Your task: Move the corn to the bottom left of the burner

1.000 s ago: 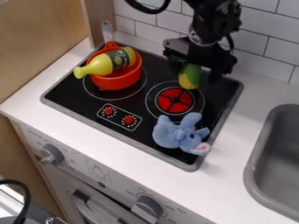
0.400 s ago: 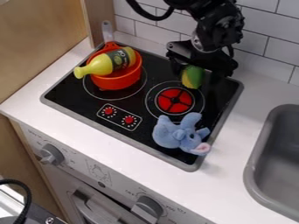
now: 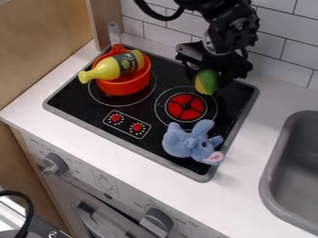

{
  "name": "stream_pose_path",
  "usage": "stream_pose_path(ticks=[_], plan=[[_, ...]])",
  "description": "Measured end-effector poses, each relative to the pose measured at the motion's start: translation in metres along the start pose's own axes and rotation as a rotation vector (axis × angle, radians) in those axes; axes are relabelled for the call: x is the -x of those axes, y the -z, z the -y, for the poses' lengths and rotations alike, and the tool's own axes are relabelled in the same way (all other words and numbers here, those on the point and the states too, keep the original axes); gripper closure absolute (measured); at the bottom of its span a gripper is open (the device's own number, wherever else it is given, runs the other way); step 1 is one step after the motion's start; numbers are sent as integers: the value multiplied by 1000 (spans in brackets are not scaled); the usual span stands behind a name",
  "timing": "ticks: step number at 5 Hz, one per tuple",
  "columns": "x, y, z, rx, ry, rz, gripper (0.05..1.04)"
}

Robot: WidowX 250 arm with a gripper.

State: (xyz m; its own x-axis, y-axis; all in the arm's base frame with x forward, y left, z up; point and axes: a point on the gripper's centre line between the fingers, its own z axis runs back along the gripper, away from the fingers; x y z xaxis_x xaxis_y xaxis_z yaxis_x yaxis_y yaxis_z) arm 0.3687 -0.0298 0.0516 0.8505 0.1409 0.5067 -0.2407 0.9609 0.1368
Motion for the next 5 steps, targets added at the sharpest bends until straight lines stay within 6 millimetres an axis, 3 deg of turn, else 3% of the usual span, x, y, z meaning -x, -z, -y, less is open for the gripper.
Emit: stream_pose_path(ticks=[3, 5], plan=[[13, -9, -2, 6, 29, -99, 408], [25, -66, -19, 10, 63, -253, 408]])
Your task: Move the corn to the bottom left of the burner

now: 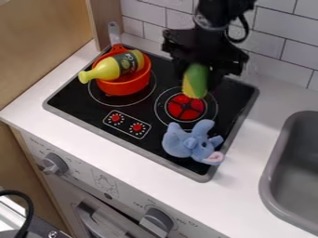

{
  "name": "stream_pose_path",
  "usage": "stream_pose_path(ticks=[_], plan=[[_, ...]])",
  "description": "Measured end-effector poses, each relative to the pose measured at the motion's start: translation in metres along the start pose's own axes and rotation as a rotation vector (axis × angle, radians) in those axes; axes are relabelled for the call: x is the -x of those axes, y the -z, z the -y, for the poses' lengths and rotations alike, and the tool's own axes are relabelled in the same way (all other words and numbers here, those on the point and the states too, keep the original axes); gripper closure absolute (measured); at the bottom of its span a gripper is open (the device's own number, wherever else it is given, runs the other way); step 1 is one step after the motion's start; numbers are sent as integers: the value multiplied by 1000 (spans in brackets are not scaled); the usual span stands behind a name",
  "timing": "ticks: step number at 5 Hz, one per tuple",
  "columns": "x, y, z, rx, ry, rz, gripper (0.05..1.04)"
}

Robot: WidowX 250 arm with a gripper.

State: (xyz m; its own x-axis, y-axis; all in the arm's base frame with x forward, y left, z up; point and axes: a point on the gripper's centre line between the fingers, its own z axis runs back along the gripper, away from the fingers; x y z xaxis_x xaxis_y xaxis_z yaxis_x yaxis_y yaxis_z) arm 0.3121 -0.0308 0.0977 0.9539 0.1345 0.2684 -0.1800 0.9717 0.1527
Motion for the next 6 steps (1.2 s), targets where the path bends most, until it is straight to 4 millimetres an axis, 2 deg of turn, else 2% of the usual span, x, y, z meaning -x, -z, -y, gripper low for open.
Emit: stream_pose_path(ticks=[2, 3, 4, 6], plan=[[12, -35, -22, 9, 52, -103, 408], [13, -48, -48, 30, 123, -128, 408], [14, -53, -77, 50, 198, -99, 408], [17, -43, -117, 39, 326, -93, 408]])
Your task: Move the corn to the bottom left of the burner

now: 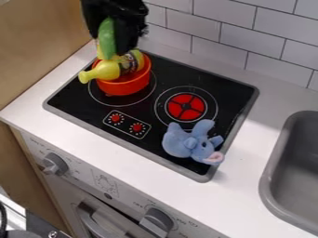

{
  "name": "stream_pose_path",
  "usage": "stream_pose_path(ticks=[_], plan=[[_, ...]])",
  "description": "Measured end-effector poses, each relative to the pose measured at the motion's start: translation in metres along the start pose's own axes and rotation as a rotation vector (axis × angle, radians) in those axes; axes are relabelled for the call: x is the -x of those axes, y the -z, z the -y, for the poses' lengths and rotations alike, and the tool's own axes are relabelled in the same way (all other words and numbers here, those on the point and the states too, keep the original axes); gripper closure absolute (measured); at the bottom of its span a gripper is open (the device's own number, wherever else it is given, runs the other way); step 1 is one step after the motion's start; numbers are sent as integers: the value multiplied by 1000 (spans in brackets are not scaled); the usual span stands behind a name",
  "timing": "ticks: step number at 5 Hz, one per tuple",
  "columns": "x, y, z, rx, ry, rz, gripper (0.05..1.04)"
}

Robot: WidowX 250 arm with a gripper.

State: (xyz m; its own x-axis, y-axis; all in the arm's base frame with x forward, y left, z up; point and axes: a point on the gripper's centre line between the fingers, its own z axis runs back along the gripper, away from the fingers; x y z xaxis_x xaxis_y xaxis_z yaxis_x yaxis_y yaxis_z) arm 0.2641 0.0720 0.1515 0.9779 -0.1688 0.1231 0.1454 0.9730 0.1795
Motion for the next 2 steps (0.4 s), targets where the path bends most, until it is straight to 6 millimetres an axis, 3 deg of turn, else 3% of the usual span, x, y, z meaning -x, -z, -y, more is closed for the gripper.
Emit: stream_pose_path(ticks=[2], plan=[[22, 7, -6, -71, 59, 5, 408]])
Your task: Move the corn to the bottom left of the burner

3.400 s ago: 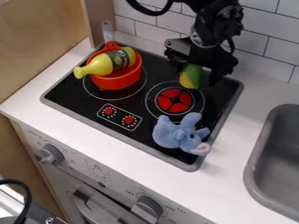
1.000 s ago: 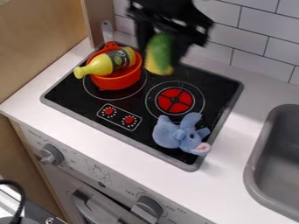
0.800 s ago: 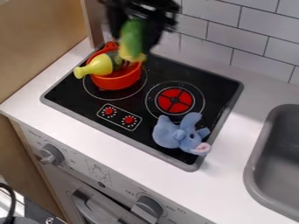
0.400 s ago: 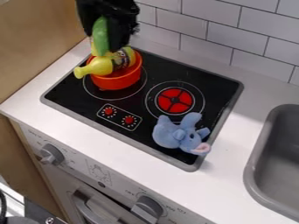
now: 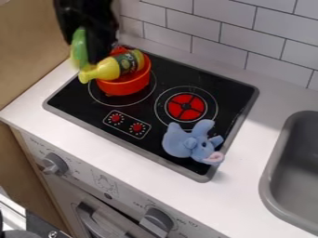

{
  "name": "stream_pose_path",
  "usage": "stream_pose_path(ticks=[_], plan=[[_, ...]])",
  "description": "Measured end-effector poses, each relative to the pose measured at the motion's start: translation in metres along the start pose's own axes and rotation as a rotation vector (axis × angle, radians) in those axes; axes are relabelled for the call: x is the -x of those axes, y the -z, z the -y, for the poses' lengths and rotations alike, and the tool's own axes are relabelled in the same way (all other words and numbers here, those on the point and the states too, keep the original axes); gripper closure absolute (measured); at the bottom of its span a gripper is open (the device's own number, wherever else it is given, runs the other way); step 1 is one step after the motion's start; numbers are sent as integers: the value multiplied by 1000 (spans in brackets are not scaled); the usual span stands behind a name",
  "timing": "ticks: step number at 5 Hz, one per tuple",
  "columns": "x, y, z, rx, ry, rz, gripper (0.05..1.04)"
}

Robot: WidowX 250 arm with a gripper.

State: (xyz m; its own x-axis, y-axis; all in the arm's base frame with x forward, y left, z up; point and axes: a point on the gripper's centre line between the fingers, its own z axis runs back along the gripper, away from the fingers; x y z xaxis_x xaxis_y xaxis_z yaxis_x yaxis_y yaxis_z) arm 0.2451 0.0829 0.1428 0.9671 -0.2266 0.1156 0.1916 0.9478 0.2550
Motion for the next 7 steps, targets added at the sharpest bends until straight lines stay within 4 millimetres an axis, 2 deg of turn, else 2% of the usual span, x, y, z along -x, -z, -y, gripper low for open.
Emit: stream_pose_path(ticks=[2, 4, 7], plan=[[5, 15, -2, 62, 39, 111, 408], [6, 38, -1, 172, 36, 171, 408], [26, 59, -9, 182, 54, 231, 408]])
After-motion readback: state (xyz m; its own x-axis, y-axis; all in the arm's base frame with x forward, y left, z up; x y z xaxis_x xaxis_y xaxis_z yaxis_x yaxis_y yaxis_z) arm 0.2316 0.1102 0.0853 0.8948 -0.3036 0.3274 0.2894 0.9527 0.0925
